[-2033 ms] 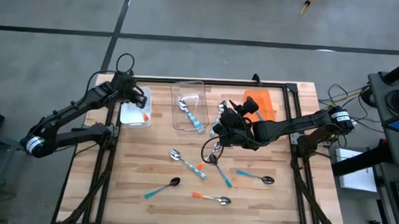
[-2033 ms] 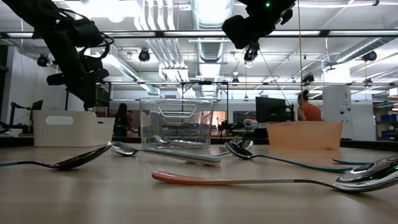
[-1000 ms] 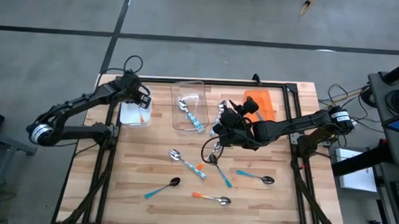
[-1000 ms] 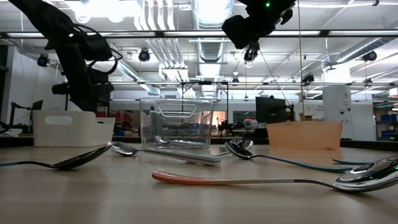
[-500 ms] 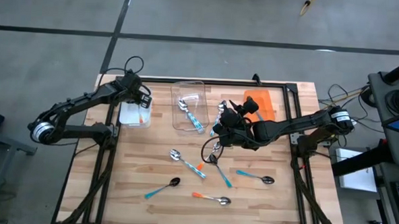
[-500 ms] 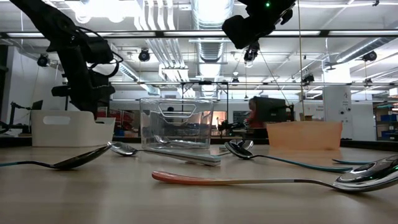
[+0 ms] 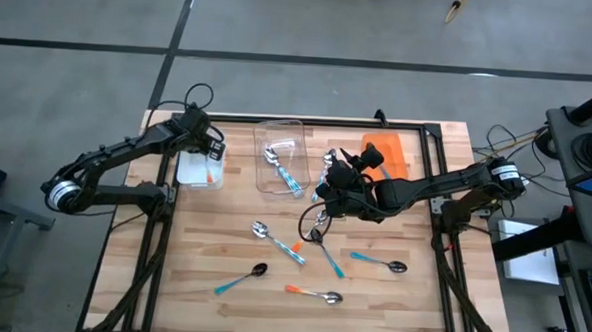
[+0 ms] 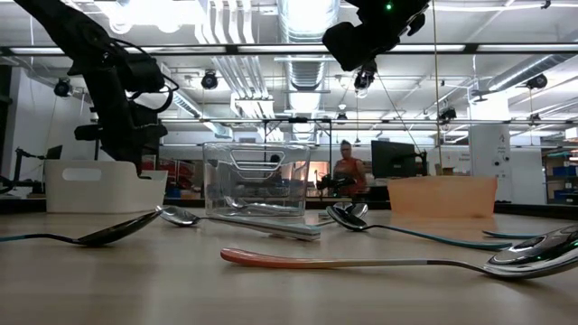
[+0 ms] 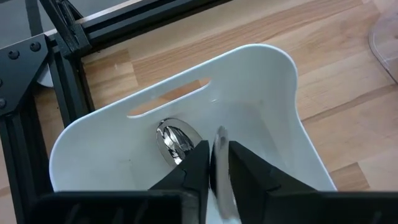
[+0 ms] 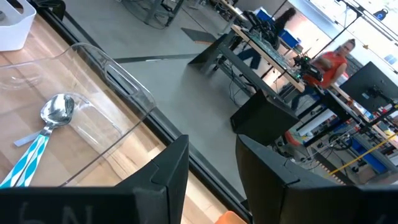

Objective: Sort silverware by color (type)
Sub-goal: Put the orange spoon into the white bin, then put the blue spoon into the orange bin

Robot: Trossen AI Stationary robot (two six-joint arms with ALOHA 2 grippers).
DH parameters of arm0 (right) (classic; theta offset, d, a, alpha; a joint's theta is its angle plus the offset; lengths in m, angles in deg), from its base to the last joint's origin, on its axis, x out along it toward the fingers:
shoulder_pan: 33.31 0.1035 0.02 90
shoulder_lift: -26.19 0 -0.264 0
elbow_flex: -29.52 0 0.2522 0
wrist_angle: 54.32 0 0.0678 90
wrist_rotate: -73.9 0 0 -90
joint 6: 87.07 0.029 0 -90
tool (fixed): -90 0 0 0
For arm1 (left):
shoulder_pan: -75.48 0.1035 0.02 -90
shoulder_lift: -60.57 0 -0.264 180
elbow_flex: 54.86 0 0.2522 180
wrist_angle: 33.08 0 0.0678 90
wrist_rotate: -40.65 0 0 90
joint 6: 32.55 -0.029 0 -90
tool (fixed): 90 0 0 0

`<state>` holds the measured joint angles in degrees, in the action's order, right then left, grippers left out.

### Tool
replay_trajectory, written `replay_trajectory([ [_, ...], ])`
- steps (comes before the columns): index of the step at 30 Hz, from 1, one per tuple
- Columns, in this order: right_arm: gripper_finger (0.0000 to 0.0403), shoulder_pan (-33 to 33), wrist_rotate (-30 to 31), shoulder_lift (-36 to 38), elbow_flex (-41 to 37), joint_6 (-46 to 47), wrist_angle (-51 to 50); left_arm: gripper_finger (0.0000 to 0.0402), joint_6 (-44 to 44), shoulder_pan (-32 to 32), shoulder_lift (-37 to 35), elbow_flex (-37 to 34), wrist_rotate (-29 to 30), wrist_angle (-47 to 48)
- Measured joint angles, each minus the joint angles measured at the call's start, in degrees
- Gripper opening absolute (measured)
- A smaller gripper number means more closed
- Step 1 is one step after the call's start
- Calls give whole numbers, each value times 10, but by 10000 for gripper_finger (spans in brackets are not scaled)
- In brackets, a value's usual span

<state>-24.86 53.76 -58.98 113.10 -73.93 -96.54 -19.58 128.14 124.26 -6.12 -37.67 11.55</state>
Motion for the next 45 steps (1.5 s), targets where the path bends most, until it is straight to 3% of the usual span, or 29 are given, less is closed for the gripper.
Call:
replay_trajectory([
  [7, 125, 0, 0, 0, 0, 2, 0, 68, 0, 0, 0, 0, 0, 0],
  [18, 125, 0, 0, 0, 0, 5, 0, 72, 0, -1, -12, 0, -3, 0],
  [24, 125, 0, -12, 0, 0, 10, 1, 72, -3, -12, -68, 18, -51, 11],
  [30, 125, -2, -129, 4, 1, 88, 4, 72, -3, -81, -146, 61, -56, 0],
  [37, 125, -4, -302, 4, 22, 206, -6, 71, 0, -249, -224, 57, -42, -114],
  [45, 125, -4, -558, 2, 36, 313, -85, 71, -31, -476, -236, 51, 146, -169],
])
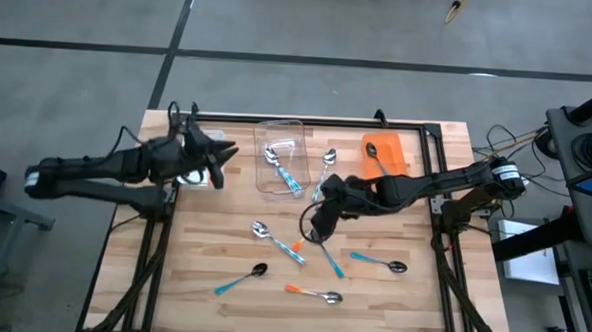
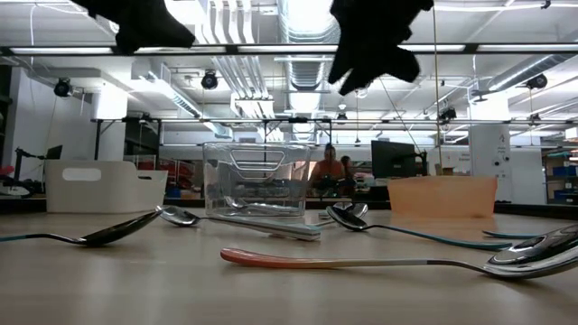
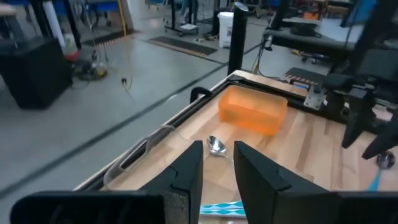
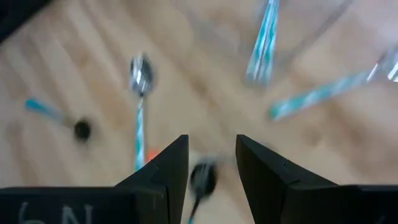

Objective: Sort silverware by color (type)
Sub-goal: Put the blue spoon into the orange bin

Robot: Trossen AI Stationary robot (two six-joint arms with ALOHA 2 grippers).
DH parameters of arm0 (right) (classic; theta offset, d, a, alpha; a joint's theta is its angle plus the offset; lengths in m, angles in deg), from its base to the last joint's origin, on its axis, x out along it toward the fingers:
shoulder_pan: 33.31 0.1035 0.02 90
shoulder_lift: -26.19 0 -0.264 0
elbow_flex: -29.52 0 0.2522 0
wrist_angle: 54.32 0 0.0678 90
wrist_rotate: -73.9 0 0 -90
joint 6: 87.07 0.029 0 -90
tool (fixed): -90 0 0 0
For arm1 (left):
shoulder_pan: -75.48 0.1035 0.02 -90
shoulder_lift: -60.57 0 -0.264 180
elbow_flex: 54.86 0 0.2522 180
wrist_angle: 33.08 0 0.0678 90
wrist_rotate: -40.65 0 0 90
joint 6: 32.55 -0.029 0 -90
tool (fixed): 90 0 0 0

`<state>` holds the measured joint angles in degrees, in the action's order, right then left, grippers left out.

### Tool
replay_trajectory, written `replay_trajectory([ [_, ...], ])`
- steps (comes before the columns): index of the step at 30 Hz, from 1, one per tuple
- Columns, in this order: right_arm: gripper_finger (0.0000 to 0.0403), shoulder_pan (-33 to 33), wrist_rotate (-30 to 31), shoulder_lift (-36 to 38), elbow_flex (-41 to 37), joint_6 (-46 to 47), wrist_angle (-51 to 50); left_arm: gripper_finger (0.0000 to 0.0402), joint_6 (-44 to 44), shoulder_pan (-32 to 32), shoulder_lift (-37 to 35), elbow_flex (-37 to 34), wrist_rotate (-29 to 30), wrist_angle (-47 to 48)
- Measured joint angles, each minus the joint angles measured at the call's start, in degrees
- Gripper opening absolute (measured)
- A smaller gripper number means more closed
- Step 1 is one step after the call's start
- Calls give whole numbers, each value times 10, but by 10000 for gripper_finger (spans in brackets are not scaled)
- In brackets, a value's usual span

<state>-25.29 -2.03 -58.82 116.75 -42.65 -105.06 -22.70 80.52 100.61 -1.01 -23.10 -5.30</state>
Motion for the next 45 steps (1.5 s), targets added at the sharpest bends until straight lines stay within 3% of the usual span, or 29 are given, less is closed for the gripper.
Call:
replay_trajectory([
  [7, 125, 28, -105, 0, -19, 134, -148, 71, -31, -110, 20, 0, 85, -16],
  [15, 125, 106, -171, -1, -79, 176, -206, 71, -32, -122, 40, 0, 92, -23],
  [22, 125, 207, -169, -4, -149, 78, -200, 71, -43, -122, 58, 0, 92, -40],
  [28, 123, 235, -125, -4, -200, 109, -144, 71, -49, -122, 71, 0, 92, -60],
  [32, 112, 234, -88, -3, -203, 184, -142, 71, -56, -122, 74, 0, 92, -73],
  [35, 95, 226, -32, -1, -194, 309, -141, 71, -89, -122, 79, 0, 92, -105],
  [40, 31, 187, -97, -7, -192, 398, -61, 71, -192, -119, 87, 0, 93, -188],
  [45, 12, 179, -81, -38, -188, 493, -54, 71, -254, -119, 91, 0, 93, -215],
])
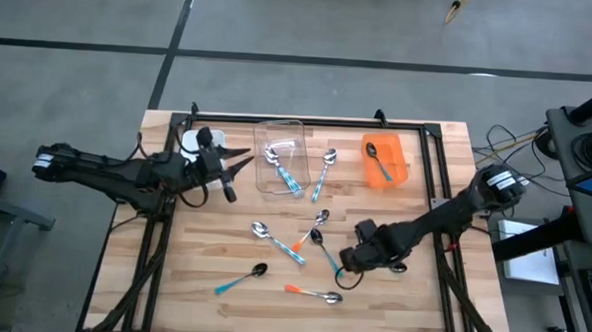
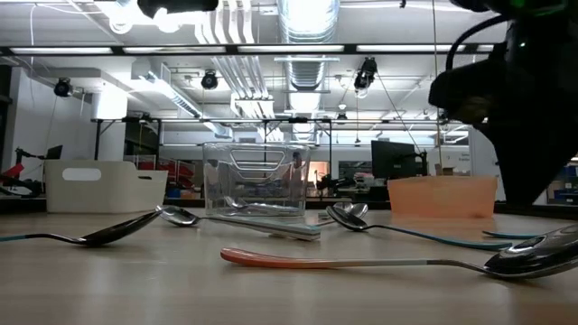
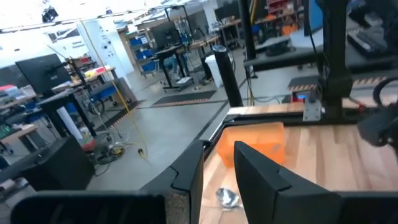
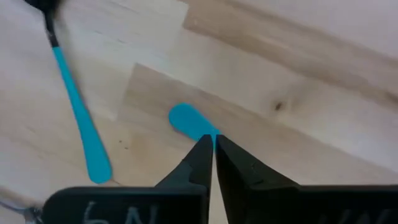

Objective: Sort silverware by color (type)
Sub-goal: Put the blue spoon into the orange bin

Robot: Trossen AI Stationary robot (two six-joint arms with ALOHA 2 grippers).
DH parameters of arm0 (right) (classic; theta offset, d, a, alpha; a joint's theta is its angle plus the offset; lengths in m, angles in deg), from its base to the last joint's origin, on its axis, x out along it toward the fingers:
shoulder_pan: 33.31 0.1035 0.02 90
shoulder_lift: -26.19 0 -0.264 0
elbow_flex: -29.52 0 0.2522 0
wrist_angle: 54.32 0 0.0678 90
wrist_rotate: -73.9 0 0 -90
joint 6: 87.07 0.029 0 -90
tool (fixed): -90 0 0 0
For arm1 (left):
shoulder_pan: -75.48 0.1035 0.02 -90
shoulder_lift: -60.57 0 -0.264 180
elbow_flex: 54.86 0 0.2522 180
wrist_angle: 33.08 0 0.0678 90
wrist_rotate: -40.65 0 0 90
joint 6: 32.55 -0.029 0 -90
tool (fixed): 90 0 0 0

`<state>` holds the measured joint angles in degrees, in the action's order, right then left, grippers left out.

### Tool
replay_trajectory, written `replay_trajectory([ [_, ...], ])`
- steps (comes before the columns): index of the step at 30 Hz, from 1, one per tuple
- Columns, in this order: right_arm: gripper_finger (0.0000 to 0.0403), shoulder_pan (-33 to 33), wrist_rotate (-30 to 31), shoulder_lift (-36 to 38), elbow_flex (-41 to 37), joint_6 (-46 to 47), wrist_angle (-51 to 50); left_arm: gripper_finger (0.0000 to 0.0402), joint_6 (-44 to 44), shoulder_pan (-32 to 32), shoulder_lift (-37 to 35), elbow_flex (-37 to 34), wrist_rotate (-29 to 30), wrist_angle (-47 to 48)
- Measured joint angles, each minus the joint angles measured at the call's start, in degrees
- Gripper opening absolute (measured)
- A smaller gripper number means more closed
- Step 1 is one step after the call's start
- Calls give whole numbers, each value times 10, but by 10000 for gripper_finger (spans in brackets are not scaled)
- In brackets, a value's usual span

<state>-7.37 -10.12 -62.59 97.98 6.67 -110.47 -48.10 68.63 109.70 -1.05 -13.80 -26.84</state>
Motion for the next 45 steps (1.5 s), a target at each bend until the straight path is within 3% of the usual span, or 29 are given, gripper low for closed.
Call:
replay_trajectory([
  [9, 9, 0, 7, -68, 18, 37, -3, 71, -40, 0, 0, -1, 0, 12],
  [18, 9, 42, -105, -94, 89, -78, -101, 71, -62, 0, -1, -1, 0, 8],
  [23, 9, 44, -133, -88, 129, 43, -221, 71, -63, 0, 2, -1, 0, 6],
  [28, 9, 42, -194, -65, 132, 199, -162, 71, -64, 0, 3, -1, 0, 11],
  [33, 11, 60, -227, -58, 116, 204, -130, 71, -63, 0, 6, -1, 0, 15],
  [38, 42, 60, -259, -31, 78, 176, -125, 71, -59, 1, 19, -1, 0, 16],
  [45, 129, 75, -250, -8, 17, 166, -87, 71, -62, 1, 17, -1, 0, 13],
])
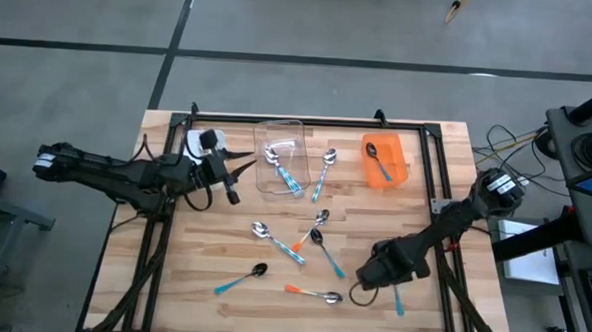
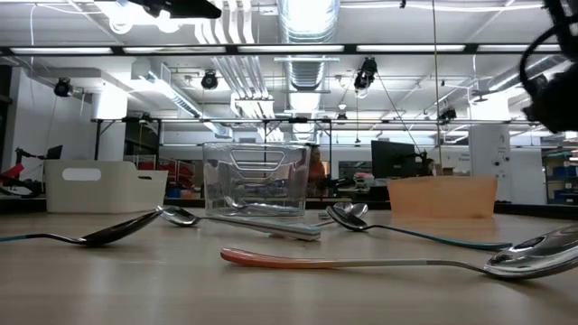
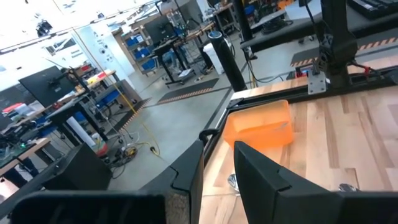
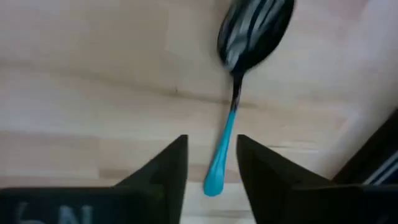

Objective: Sort silverware by color (type)
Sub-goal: Put the blue spoon into the orange bin

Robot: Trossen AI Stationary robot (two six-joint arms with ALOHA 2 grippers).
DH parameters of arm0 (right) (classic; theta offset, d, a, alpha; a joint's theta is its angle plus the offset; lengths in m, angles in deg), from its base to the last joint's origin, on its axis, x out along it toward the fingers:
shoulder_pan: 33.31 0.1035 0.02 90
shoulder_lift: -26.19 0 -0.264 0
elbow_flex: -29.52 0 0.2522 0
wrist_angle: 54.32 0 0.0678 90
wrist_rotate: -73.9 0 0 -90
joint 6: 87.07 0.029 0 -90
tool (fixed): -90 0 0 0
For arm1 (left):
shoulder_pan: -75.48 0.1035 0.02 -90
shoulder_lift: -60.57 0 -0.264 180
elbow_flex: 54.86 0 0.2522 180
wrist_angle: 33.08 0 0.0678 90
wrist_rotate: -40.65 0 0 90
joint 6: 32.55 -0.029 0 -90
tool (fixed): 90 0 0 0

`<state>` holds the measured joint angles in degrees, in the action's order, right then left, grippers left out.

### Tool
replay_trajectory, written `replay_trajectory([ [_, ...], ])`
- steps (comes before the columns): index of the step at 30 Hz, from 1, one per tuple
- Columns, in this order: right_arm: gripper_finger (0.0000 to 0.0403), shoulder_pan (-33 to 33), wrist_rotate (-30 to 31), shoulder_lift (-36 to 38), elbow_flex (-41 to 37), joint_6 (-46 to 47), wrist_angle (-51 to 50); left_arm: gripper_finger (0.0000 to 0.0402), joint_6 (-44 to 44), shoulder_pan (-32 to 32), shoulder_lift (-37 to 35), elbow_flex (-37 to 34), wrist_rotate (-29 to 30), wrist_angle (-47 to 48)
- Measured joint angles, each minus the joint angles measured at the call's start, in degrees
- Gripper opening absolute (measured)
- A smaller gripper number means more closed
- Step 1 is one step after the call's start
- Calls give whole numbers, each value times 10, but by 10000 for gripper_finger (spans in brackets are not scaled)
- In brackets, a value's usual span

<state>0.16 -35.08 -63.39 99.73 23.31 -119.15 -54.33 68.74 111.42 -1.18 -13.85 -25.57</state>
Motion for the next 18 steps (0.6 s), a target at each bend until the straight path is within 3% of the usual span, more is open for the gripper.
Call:
replay_trajectory([
  [4, 167, 17, 14, 2, -18, 5, 11, 71, 4, 0, 1, 0, 0, -10],
  [9, 179, 38, 24, 2, -34, 6, 12, 71, 0, 0, 7, 0, 0, -15],
  [13, 165, 50, 48, -5, -45, 13, 18, 71, -3, 0, 6, 0, 0, -32],
  [18, 118, 56, 69, -4, -66, 29, 70, 71, -2, 0, 13, 0, -1, -42],
])
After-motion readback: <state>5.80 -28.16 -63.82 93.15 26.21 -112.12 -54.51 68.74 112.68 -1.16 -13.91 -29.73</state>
